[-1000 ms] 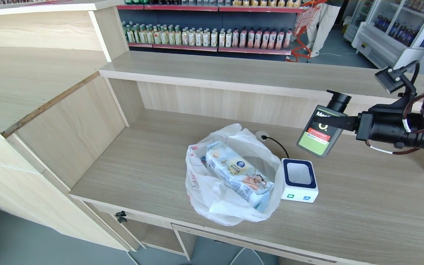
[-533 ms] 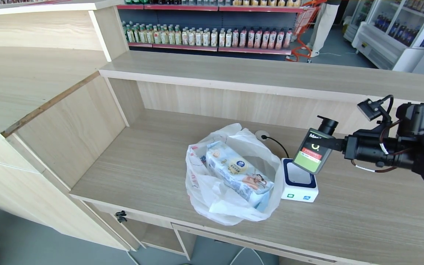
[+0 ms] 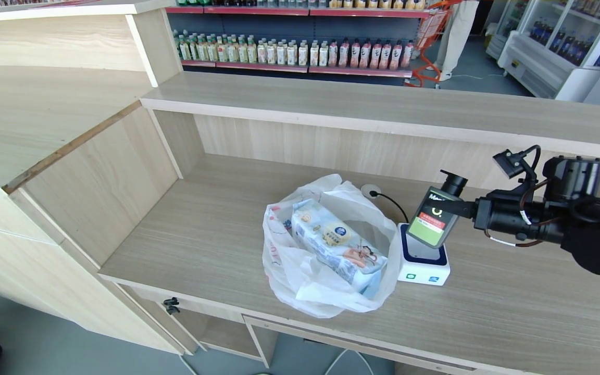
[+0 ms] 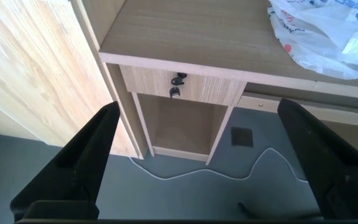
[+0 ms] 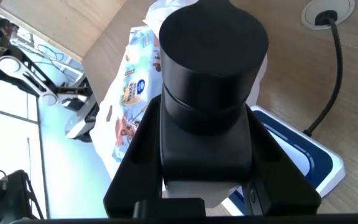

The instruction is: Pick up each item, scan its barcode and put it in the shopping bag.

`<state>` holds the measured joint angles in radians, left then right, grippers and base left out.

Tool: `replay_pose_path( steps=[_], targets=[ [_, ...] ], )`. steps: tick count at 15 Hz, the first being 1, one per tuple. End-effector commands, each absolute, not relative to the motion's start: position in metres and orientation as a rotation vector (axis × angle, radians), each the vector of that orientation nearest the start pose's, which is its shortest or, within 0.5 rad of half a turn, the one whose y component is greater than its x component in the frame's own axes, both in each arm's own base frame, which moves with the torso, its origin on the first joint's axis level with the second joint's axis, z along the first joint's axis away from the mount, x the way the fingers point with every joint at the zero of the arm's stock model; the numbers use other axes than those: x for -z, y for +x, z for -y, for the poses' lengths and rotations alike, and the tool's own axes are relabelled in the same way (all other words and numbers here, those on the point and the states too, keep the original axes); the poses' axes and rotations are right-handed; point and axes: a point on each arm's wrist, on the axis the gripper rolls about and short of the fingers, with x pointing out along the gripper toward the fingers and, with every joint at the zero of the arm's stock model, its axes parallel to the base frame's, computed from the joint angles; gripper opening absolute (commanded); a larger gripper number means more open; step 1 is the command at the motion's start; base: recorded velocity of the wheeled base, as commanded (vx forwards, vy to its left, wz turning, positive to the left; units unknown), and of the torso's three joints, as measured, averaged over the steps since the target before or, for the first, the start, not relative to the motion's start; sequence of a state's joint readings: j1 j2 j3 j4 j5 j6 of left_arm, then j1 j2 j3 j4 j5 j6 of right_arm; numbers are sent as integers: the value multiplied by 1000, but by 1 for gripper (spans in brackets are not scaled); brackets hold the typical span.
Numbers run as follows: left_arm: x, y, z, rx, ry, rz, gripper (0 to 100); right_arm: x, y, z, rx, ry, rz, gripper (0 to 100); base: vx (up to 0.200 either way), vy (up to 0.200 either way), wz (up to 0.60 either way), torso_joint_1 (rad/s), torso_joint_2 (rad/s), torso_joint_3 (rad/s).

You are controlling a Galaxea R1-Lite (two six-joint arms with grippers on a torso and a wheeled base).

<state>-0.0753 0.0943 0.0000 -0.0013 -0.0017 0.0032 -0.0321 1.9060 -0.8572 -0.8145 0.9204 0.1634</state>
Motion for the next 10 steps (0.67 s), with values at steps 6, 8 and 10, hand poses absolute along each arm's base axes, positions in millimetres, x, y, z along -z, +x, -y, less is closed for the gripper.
replay_pose_path(
  steps=[6, 8, 10],
  targets=[
    [-77, -15, -1, 77, 7, -93, 100, -127, 352, -12, -875, 265, -302, 0, 0, 0, 0, 0, 0, 0],
    [-77, -15, -1, 77, 7, -93, 100, -127, 352, -11, -869, 264, -300, 0, 0, 0, 0, 0, 0, 0],
    [-77, -15, -1, 77, 7, -93, 100, -127, 351, -10, -865, 262, -300, 0, 0, 0, 0, 0, 0, 0]
  ],
)
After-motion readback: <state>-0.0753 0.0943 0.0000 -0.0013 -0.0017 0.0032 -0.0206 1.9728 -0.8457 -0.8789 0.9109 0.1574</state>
